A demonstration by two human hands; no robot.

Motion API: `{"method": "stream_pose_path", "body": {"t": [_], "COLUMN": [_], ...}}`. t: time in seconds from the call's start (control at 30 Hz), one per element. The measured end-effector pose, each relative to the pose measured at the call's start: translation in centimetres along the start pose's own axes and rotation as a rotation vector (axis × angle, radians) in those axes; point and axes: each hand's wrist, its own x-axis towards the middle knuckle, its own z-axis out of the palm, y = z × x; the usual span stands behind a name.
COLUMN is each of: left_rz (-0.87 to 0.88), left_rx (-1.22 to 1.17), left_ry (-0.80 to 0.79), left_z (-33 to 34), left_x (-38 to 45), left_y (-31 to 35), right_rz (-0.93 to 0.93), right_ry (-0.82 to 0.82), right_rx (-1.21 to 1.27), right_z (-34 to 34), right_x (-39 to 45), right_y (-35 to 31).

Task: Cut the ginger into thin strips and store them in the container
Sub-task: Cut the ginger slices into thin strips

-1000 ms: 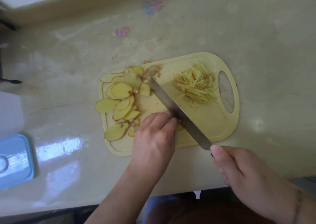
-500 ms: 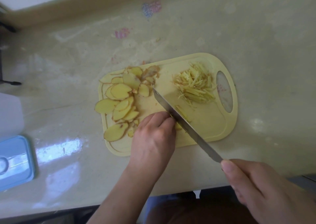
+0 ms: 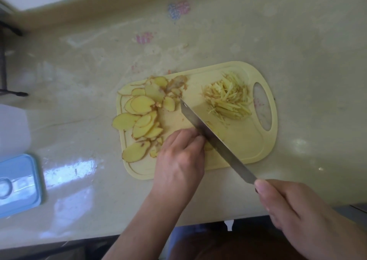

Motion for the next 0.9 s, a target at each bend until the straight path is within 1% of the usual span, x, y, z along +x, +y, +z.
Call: {"method": "stream_pose_path", "body": {"t": [0.07,0.1,0.13,0.17,0.2,0.3,0.37,0.4,0.47,0.5,0.57,0.6,0.7,0.77,0.83,0.9], "left_rz": [-0.007,-0.004,0.000,0.002,0.003,-0.003,-0.007,-0.004,0.008,0.012,0.017,0.019,0.015,0.002,-0.009,-0.013], "left_rx": [0.005,0.002,0.001,0.005,0.013,0.037,0.057,0.065,0.071,0.073,0.078,0.083,0.119,0.148,0.162,0.172], "left_ry": [0.024,0.032,0.034,0.029,0.021,-0.008,-0.012,-0.009,-0.001,0.001,0.003,0.006,0.031,0.049,0.064,0.069], "left_z": [0.0,0.0,-0.1,-0.1,-0.2,-0.2,-0.2,-0.2,-0.2,-0.2,-0.3,-0.4,-0.6,-0.6,-0.6,-0.5], "left_x": [-0.1,-0.1,-0.1,0.0,0.0,0.1,0.1,0.1,0.1,0.1,0.0,0.0,-0.1,-0.1,-0.1,0.0], "left_y": [0.0,-0.1,-0.1,-0.1,-0.2,0.0,0.1,0.1,0.3,0.3,0.2,0.2,0.3,0.5,0.5,0.5], "right_rz": [-0.031,-0.007,0.022,0.015,-0.013,-0.018,-0.007,-0.014,0.044,0.014,-0.019,-0.006,0.064,0.117,0.130,0.056], "right_ry": [0.191,0.259,0.305,0.304,0.325,0.280,0.170,0.095,-0.036,-0.067,-0.060,-0.069,-0.096,-0.103,-0.043,0.067], "right_rx": [-0.096,-0.066,-0.012,-0.011,-0.070,-0.083,-0.131,-0.108,0.039,0.038,0.001,0.010,0.046,0.006,0.011,-0.030], "right_z": [0.3,0.5,0.8,1.2,1.3,0.9,0.6,0.4,0.2,0.4,0.4,0.2,-0.4,-0.8,-0.7,-0.6], "right_x": [-1.7,-2.4,-2.8,-3.2,-3.3,-2.7,-2.0,-1.1,0.6,1.2,1.8,1.6,0.2,-1.1,-2.1,-2.4], "right_y": [0.2,0.3,0.2,0.5,0.8,-0.1,-0.9,-1.0,-0.9,-0.4,0.1,0.0,-0.1,-0.4,-0.8,-0.6]}}
